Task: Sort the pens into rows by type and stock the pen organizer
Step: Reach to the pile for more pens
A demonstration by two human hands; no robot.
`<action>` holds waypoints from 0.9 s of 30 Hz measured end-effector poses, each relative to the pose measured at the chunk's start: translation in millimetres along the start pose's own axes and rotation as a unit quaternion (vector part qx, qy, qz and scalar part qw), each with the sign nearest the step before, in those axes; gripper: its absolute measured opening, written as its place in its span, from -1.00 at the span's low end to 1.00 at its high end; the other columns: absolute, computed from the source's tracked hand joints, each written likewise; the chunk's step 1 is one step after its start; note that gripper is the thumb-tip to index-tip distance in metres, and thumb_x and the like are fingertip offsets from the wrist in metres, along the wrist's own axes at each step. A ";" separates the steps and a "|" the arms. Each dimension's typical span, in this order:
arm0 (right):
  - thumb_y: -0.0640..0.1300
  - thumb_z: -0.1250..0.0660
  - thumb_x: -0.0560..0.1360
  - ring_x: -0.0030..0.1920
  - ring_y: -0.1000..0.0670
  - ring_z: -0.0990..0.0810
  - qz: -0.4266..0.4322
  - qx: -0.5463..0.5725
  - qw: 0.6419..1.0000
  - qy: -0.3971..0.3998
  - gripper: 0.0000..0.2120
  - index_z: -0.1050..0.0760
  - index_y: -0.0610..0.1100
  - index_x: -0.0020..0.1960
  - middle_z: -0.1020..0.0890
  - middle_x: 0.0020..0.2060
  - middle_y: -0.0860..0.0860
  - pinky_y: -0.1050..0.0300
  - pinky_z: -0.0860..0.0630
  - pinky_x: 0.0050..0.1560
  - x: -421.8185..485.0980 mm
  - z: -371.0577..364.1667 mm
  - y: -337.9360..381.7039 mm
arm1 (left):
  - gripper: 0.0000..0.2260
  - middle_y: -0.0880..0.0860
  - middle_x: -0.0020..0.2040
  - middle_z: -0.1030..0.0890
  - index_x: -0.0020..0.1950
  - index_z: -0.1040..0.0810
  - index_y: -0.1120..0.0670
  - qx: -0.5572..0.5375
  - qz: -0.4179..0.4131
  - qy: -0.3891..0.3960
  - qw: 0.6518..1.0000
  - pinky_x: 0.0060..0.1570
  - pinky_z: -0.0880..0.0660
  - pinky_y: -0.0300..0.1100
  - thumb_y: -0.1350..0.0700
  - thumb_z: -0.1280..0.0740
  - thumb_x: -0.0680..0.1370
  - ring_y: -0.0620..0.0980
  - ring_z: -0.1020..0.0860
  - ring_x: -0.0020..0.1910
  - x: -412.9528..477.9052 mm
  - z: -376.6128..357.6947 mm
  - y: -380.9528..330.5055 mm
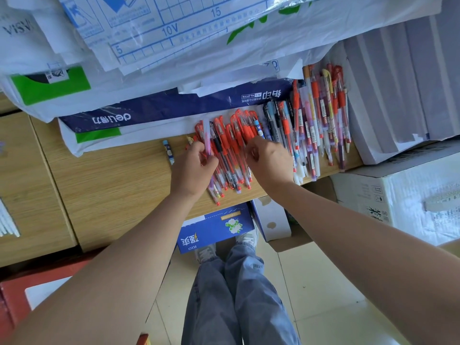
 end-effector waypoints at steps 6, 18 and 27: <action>0.03 -0.34 0.52 -0.30 -0.09 -0.57 0.006 -0.079 0.997 0.021 -0.81 -0.52 -0.08 0.01 -0.62 -0.28 -0.02 0.18 -0.34 -0.34 -1.8 -1.8 3.4 | -0.92 -0.02 -0.32 -0.52 -0.11 -0.47 0.12 -0.009 0.031 -0.019 0.999 -0.41 -0.29 -0.24 0.14 -0.27 0.56 -0.06 -0.45 -0.39 -5.7 9.3 18.4; -0.10 -0.32 0.43 -0.44 -0.01 -0.39 -0.032 0.091 0.992 0.076 -0.81 -0.45 -0.23 -0.24 -0.46 -0.46 -0.05 0.14 -0.43 -0.40 8.7 4.7 6.5 | -0.82 0.12 -0.29 -0.53 -0.08 -0.49 0.22 -0.019 0.080 -0.016 0.996 -0.34 -0.33 -0.11 0.10 -0.23 0.58 0.08 -0.46 -0.35 -11.1 17.9 36.9; -0.26 -0.34 0.43 -0.41 -0.01 -0.46 0.032 0.168 0.966 0.192 -0.91 -0.48 -0.19 -0.07 -0.57 -0.36 -0.16 0.23 -0.42 -0.38 -18.4 -2.2 35.3 | -0.80 0.16 -0.22 -0.60 -0.05 -0.49 0.22 -0.093 0.108 0.026 0.989 -0.11 -0.56 0.15 0.10 -0.19 0.60 0.24 -0.59 -0.18 -22.3 27.7 46.2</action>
Point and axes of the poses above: each hand's wrist, its own x-axis towards the middle knuckle, its own z-axis out of the back of the hand, y = z × x, the point moved 3 cm from there along x, towards the middle knuckle
